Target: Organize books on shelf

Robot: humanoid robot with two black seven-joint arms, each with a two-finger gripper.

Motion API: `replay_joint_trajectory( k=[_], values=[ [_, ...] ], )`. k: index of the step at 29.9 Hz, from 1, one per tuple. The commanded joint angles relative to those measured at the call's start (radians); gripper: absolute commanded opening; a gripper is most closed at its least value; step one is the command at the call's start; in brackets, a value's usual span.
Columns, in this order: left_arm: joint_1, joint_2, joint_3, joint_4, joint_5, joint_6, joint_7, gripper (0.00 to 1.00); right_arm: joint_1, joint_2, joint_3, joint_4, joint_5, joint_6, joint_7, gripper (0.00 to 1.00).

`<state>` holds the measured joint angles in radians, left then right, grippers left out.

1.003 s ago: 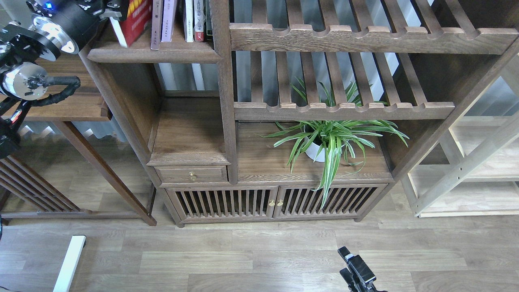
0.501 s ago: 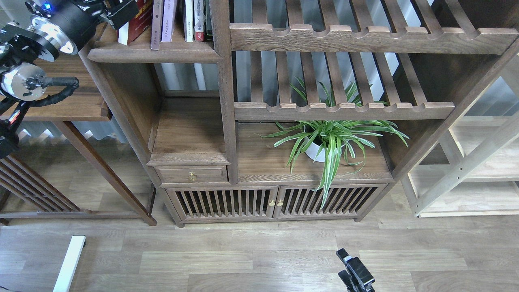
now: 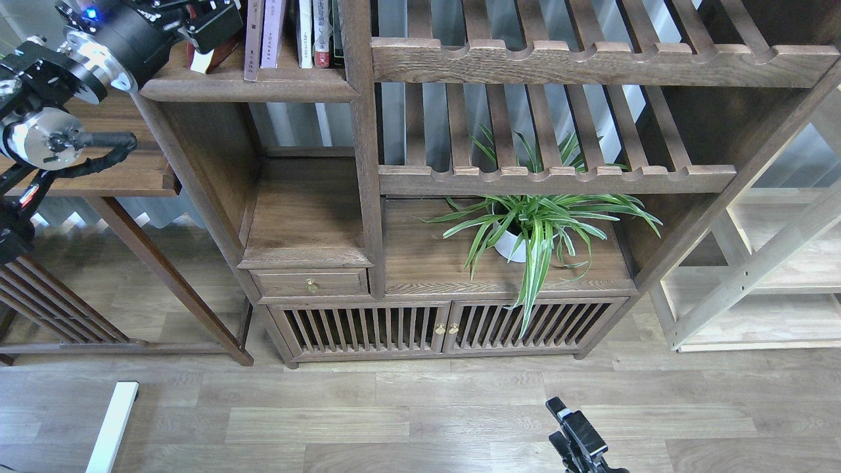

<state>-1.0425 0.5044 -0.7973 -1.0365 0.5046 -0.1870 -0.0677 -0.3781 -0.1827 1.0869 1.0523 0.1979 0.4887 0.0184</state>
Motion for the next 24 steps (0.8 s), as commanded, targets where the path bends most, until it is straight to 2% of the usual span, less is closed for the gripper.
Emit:
replay_joint_trajectory(
  k=[1,11,24],
  values=[
    [0.027,0.022,-0.011,-0.045,-0.001,0.001,0.003,1.0,0.002,0.0,0.001,0.0,0.0,0.0,0.0,0.99],
    [0.068,0.082,-0.023,-0.21,-0.001,0.0,0.003,1.0,0.036,-0.012,0.002,0.009,0.0,0.0,0.0,0.99],
    [0.212,0.086,-0.068,-0.424,-0.061,-0.02,-0.001,1.0,0.152,-0.066,0.03,0.157,-0.015,0.0,-0.005,0.99]
  ],
)
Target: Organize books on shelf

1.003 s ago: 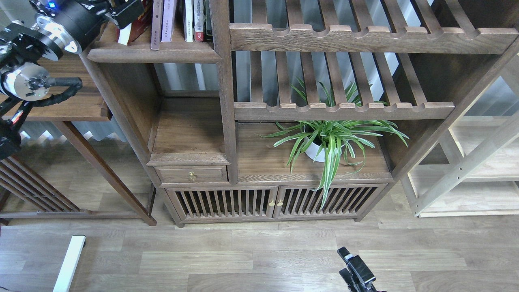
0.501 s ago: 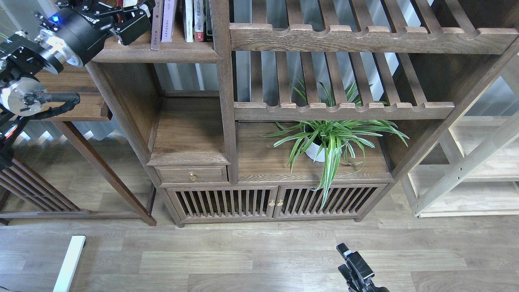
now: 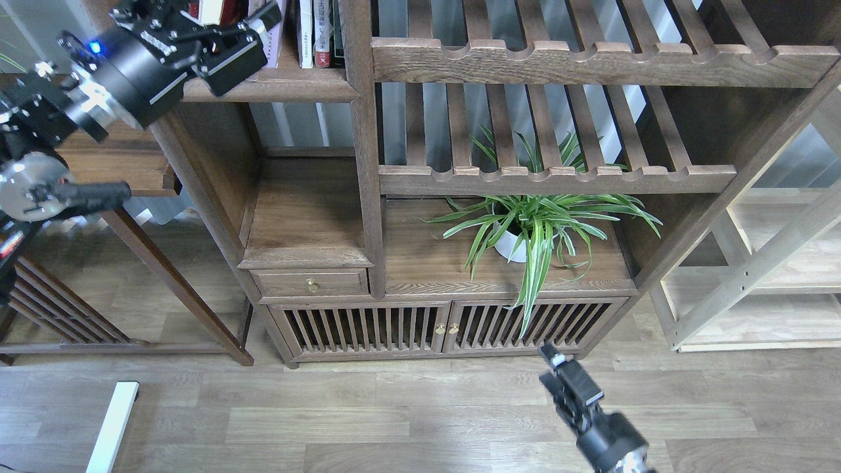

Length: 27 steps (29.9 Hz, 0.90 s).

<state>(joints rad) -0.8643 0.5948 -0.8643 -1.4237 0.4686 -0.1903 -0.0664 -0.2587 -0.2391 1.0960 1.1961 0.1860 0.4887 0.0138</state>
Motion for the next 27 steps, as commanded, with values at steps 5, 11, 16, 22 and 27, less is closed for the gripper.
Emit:
replay_joint_trajectory(
  k=[5,11,16,22,27],
  values=[
    [0.09,-0.01,-0.004,-0.061,-0.084,-0.115,-0.01,1.0,0.096,-0.011,0.065,0.037,-0.003,0.0,-0.003,0.99],
    [0.169,-0.012,-0.007,-0.054,-0.139,-0.268,-0.015,1.0,0.213,-0.008,0.073,0.039,-0.005,0.0,-0.005,0.99],
    [0.243,-0.036,-0.013,-0.049,-0.16,-0.298,-0.018,1.0,0.294,-0.006,0.073,0.039,-0.005,0.0,-0.003,0.99],
    [0.317,-0.099,-0.044,-0.026,-0.163,-0.298,-0.016,1.0,0.426,-0.012,0.074,0.039,-0.005,0.0,-0.003,0.99],
    [0.349,-0.145,-0.047,0.0,-0.162,-0.298,-0.013,0.99,0.48,-0.029,0.079,0.04,-0.005,0.0,0.002,0.99]
  ],
)
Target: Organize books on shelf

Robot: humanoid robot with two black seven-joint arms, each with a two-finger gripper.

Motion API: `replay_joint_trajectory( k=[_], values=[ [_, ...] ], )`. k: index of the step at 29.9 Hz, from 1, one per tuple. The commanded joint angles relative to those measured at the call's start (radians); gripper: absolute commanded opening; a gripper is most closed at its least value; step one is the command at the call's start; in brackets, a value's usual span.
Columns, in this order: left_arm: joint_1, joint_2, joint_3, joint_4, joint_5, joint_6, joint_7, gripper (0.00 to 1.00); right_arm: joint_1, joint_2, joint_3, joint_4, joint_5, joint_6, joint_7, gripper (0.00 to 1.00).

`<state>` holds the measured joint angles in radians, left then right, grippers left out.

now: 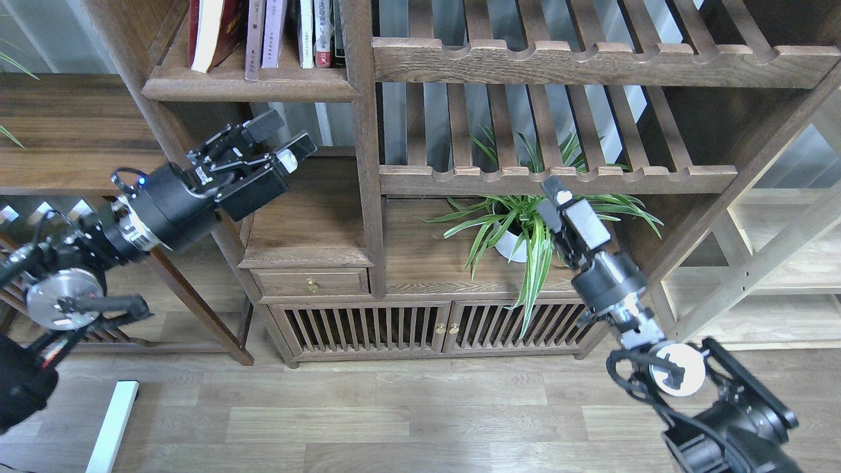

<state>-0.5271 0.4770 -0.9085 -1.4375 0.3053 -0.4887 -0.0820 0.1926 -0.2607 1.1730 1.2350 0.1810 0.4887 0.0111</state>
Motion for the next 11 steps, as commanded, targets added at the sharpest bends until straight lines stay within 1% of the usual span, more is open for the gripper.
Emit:
replay_joint_trajectory(
  k=[1,4,11],
  values=[
    [0.012,-0.038,-0.004,0.022,0.001,0.0,0.002,0.99,0.039,-0.009,0.004,0.001,0.0,0.0,0.006,0.99],
    [0.012,-0.057,-0.013,0.037,0.001,0.0,0.011,1.0,0.053,-0.012,0.004,0.001,0.0,0.0,0.004,0.99],
    [0.012,-0.083,-0.015,0.049,0.001,0.0,0.011,1.0,0.062,-0.012,0.004,0.0,-0.003,0.0,-0.002,0.99]
  ],
)
